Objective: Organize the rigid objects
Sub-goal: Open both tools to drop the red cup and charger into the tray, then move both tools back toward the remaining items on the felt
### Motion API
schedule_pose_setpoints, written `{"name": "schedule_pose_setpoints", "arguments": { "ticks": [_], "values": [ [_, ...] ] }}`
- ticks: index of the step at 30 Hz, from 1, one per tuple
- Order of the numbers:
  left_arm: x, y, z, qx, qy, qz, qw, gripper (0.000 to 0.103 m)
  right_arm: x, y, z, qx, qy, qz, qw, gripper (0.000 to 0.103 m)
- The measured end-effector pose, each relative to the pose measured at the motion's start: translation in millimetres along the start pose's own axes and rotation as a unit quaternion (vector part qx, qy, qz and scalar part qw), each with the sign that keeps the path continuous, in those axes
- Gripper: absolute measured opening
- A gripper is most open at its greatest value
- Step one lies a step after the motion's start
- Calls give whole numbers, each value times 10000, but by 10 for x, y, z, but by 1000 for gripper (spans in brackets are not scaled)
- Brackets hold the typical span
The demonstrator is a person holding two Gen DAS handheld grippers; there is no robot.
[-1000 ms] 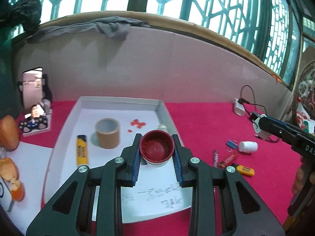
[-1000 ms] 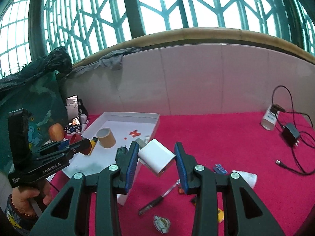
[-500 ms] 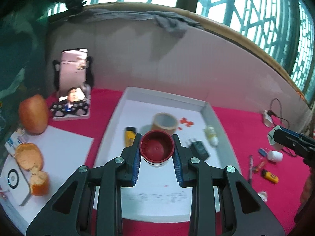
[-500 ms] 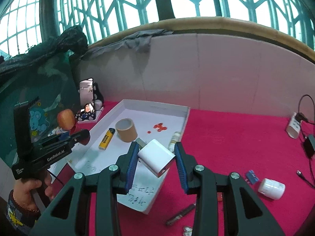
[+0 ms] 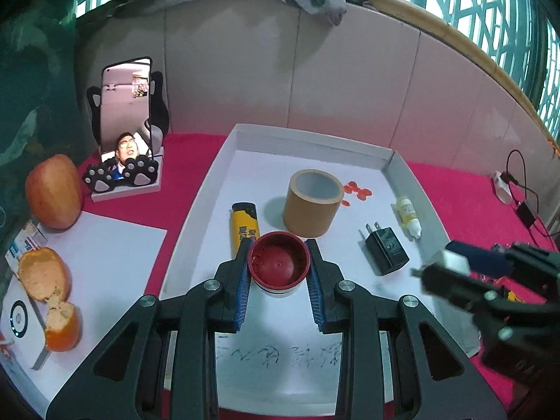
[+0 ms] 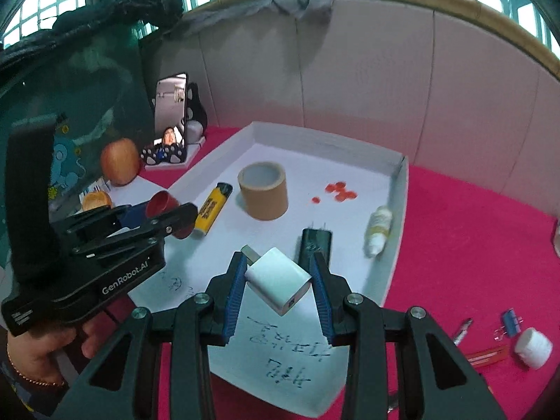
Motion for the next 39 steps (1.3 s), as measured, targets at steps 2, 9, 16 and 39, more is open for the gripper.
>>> {"name": "schedule_pose_setpoints", "arguments": {
  "ticks": [2,9,16,39],
  "values": [
    [-12,-6,14,9,-34,5,10000,28,18,-27,44,21,-46,-48,10000,37],
    [-11,12,7,-35,99,-5,9999,30,58,-58,160,59,-177,-195,9996,38],
    [123,91,-134,-347,299,-234,9987,103,116,-24,22,-467,-532,-634,9955,103],
    [68,122,-304,-519,855,-65,9950,103,-43,-11,-281,-826,-719,-251,9937,103]
  ]
}}
Point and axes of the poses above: each gripper's, at about its wrist camera, not at the fingertips, and z roughly the way its jaws point, x to its left, y to its top, the point moved 4 cm from there along z, roughly the way its jaws point, and after that the axes turned 4 degrees about -x, right-handed, at the moved point
